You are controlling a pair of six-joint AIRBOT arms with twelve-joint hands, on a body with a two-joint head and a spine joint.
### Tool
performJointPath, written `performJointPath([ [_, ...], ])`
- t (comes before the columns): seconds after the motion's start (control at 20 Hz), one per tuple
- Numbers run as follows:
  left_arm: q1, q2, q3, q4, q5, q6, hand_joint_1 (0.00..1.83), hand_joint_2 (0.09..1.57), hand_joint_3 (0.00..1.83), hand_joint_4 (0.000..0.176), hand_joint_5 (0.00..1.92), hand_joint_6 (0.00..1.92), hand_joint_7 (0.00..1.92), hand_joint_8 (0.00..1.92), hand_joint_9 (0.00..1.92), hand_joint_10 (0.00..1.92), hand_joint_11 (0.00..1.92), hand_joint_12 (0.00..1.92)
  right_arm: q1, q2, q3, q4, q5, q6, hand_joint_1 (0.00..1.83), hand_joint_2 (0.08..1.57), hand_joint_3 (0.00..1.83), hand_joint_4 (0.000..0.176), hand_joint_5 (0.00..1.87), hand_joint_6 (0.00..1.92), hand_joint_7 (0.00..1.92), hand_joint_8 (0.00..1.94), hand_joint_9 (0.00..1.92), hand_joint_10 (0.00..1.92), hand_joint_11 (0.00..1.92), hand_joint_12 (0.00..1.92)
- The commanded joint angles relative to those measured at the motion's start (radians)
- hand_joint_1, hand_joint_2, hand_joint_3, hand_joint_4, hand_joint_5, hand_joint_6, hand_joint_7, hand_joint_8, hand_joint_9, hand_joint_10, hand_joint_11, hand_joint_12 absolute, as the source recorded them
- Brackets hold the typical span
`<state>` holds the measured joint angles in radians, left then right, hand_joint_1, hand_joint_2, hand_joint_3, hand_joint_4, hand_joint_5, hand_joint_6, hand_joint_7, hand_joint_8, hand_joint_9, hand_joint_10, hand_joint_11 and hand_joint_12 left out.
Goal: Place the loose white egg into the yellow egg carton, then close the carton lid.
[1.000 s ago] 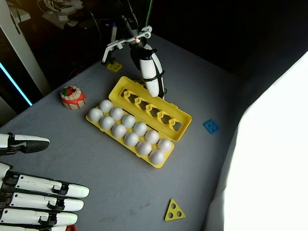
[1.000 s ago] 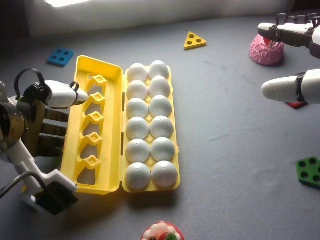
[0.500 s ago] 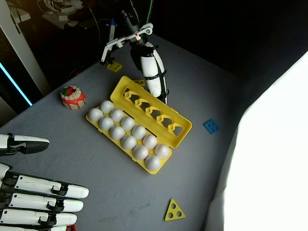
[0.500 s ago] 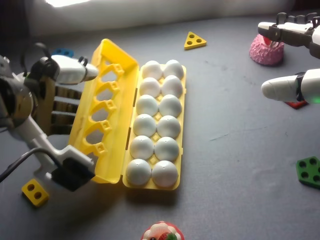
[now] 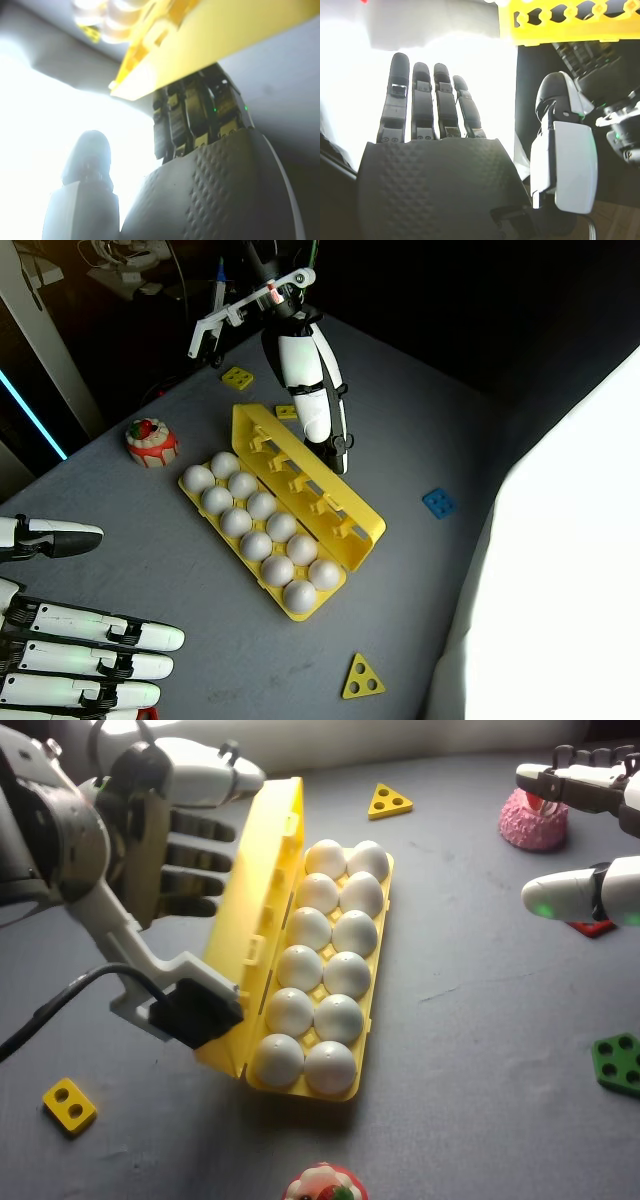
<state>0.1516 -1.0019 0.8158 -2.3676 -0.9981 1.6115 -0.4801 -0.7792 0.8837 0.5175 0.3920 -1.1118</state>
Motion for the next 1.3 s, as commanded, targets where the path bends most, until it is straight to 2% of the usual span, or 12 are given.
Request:
performJointPath([
  [0.0, -0.026, -0.002, -0.014, 0.044, 0.029, 0.002, 0.35, 1.29, 0.0, 0.039, 0.37, 0.0, 0.38, 0.0, 0.33, 0.0, 0.0, 0.95, 0.005, 0.005, -0.001, -0.013, 0.111, 0.005, 0.34, 1.11, 0.0, 0.0, 0.07, 0.0, 0.15, 0.0, 0.13, 0.0, 0.0, 0.62],
  [0.15, -0.068, 0.0, -0.081, 0.044, 0.026, 0.019, 0.39, 1.28, 0.0, 0.037, 0.39, 0.01, 0.38, 0.01, 0.34, 0.01, 0.0, 0.99, 0.004, 0.005, -0.001, -0.014, 0.111, 0.005, 0.33, 1.1, 0.0, 0.0, 0.08, 0.0, 0.18, 0.01, 0.15, 0.01, 0.0, 0.77],
  [0.25, -0.075, 0.001, -0.123, 0.037, 0.026, 0.034, 0.37, 1.28, 0.0, 0.042, 0.39, 0.0, 0.38, 0.0, 0.34, 0.01, 0.0, 1.02, 0.004, 0.005, -0.001, -0.014, 0.112, 0.005, 0.37, 1.09, 0.0, 0.0, 0.1, 0.01, 0.21, 0.01, 0.18, 0.01, 0.0, 0.8],
  [0.3, -0.067, 0.001, -0.151, 0.031, 0.027, 0.041, 0.4, 1.27, 0.0, 0.038, 0.4, 0.01, 0.39, 0.0, 0.35, 0.01, 0.0, 1.03, 0.003, 0.005, -0.001, -0.015, 0.112, 0.005, 0.35, 1.09, 0.0, 0.0, 0.09, 0.0, 0.2, 0.0, 0.18, 0.01, 0.0, 0.81],
  [0.35, -0.055, 0.001, -0.169, 0.028, 0.031, 0.038, 0.4, 1.27, 0.0, 0.038, 0.4, 0.01, 0.39, 0.01, 0.35, 0.01, 0.0, 1.04, 0.003, 0.005, -0.001, -0.015, 0.112, 0.004, 0.35, 1.09, 0.0, 0.0, 0.09, 0.0, 0.19, 0.0, 0.18, 0.01, 0.0, 0.82],
  [0.4, -0.045, 0.001, -0.185, 0.028, 0.033, 0.033, 0.35, 1.29, 0.0, 0.038, 0.37, 0.0, 0.36, 0.0, 0.32, 0.0, 0.0, 0.95, 0.003, 0.005, -0.001, -0.016, 0.112, 0.004, 0.35, 1.1, 0.0, 0.0, 0.06, 0.0, 0.15, 0.0, 0.15, 0.0, 0.0, 0.7],
  [0.55, -0.022, 0.0, -0.218, 0.029, 0.048, 0.046, 0.36, 1.29, 0.0, 0.034, 0.38, 0.01, 0.38, 0.01, 0.34, 0.01, 0.0, 1.0, 0.002, 0.005, -0.001, -0.016, 0.114, 0.004, 0.35, 1.1, 0.0, 0.0, 0.07, 0.0, 0.16, 0.01, 0.16, 0.01, 0.0, 0.7],
  [0.65, 0.011, -0.003, -0.229, 0.064, 0.078, 0.041, 0.34, 1.29, 0.0, 0.041, 0.38, 0.01, 0.38, 0.01, 0.34, 0.01, 0.0, 1.03, 0.002, 0.005, -0.001, -0.016, 0.114, 0.004, 0.35, 1.1, 0.0, 0.0, 0.07, 0.01, 0.15, 0.0, 0.14, 0.01, 0.0, 0.7],
  [0.7, 0.022, -0.003, -0.228, 0.089, 0.089, 0.042, 0.34, 1.29, 0.0, 0.039, 0.37, 0.0, 0.37, 0.0, 0.32, 0.0, 0.0, 0.97, 0.002, 0.005, -0.001, -0.016, 0.114, 0.004, 0.35, 1.1, 0.0, 0.0, 0.07, 0.0, 0.15, 0.0, 0.14, 0.0, 0.0, 0.69],
  [0.95, 0.032, -0.003, -0.174, 0.14, 0.093, 0.037, 0.34, 1.3, 0.0, 0.04, 0.37, 0.0, 0.38, 0.01, 0.33, 0.01, 0.0, 0.97, 0.0, 0.004, -0.001, -0.02, 0.114, 0.004, 0.37, 1.1, 0.0, 0.0, 0.06, 0.0, 0.16, 0.0, 0.15, 0.01, 0.0, 0.7],
  [1.05, 0.048, -0.005, -0.123, 0.206, 0.096, 0.031, 0.35, 1.29, 0.0, 0.034, 0.38, 0.01, 0.38, 0.0, 0.33, 0.0, 0.0, 0.97, 0.0, 0.004, -0.001, -0.021, 0.114, 0.004, 0.37, 1.1, 0.0, 0.0, 0.08, 0.01, 0.17, 0.0, 0.17, 0.01, 0.0, 0.81],
  [1.25, 0.089, -0.005, -0.008, 0.323, 0.103, 0.007, 0.34, 1.3, 0.0, 0.035, 0.36, 0.0, 0.36, 0.0, 0.32, 0.0, 0.0, 1.0, -0.001, 0.004, -0.001, -0.022, 0.114, 0.004, 0.4, 1.09, 0.0, 0.0, 0.11, 0.01, 0.19, 0.01, 0.18, 0.01, 0.0, 0.81],
])
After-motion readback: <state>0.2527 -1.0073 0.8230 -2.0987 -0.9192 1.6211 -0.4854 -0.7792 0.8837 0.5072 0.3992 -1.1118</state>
